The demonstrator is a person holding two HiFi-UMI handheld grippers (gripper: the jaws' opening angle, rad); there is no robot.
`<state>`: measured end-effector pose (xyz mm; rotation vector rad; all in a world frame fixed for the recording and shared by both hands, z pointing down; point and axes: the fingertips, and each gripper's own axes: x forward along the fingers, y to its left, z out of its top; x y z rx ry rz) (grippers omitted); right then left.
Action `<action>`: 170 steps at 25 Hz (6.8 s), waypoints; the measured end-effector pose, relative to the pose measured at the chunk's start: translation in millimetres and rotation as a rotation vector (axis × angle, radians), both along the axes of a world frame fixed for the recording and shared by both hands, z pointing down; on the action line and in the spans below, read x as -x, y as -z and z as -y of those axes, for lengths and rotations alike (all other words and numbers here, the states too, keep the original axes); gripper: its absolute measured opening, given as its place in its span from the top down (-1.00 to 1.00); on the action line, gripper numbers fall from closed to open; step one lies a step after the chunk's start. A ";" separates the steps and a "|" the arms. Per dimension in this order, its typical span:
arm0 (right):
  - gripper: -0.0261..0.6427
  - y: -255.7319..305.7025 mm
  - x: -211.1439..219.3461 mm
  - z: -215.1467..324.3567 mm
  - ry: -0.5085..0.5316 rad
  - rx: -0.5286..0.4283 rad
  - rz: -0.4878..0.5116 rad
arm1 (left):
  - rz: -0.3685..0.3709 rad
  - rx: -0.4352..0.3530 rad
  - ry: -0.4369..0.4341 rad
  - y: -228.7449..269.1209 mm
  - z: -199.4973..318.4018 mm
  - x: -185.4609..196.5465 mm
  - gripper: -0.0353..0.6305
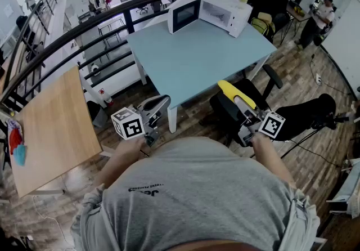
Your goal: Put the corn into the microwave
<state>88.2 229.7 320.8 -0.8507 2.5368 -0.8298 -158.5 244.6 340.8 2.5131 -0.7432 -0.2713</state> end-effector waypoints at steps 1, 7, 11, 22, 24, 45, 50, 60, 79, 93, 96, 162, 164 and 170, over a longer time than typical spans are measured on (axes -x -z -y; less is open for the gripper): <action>0.16 -1.4 -1.0 0.4 -0.001 0.009 0.006 | -0.001 0.001 0.000 -0.5 0.2 -1.0 0.80; 0.16 -4.1 -4.2 2.0 0.007 0.004 0.000 | -0.001 0.007 -0.004 -3.3 1.3 -8.4 0.80; 0.16 -5.2 -5.7 2.1 0.010 0.001 0.007 | 0.001 0.010 -0.008 -4.6 1.5 -11.8 0.80; 0.16 -17.2 -26.4 5.2 0.006 0.032 0.027 | 0.020 0.015 -0.022 -5.0 6.1 -35.5 0.80; 0.16 -16.2 -32.7 5.6 0.010 0.022 0.027 | 0.027 0.011 -0.028 -3.5 8.0 -44.0 0.80; 0.16 -28.0 -119.6 0.7 0.101 0.021 0.092 | 0.087 0.028 -0.055 0.5 8.7 -177.0 0.80; 0.16 -32.1 -119.6 8.0 0.114 0.032 0.107 | 0.097 0.042 -0.059 0.3 13.6 -183.1 0.80; 0.16 -39.1 -65.4 66.0 0.063 0.036 0.077 | 0.062 0.039 -0.106 -19.2 73.6 -124.9 0.80; 0.16 -18.5 102.5 245.1 -0.051 0.047 0.034 | 0.033 0.047 -0.153 -20.7 258.0 73.0 0.80; 0.16 -27.2 105.9 310.5 -0.090 0.073 -0.016 | 0.056 0.040 -0.180 -29.2 318.3 83.3 0.80; 0.16 -30.0 84.4 336.3 -0.093 0.073 -0.004 | 0.072 0.037 -0.188 -25.4 342.9 60.1 0.80; 0.16 -299.8 -90.2 990.1 -0.568 0.070 -0.737 | 0.346 0.062 -0.151 -255.1 835.2 -208.2 0.82; 0.16 -301.3 -94.9 994.7 -0.574 0.077 -0.760 | 0.352 0.059 -0.158 -258.1 835.4 -210.7 0.82; 0.16 -297.5 -105.0 1002.0 -0.596 0.058 -0.870 | 0.359 0.057 -0.157 -264.8 839.1 -210.6 0.82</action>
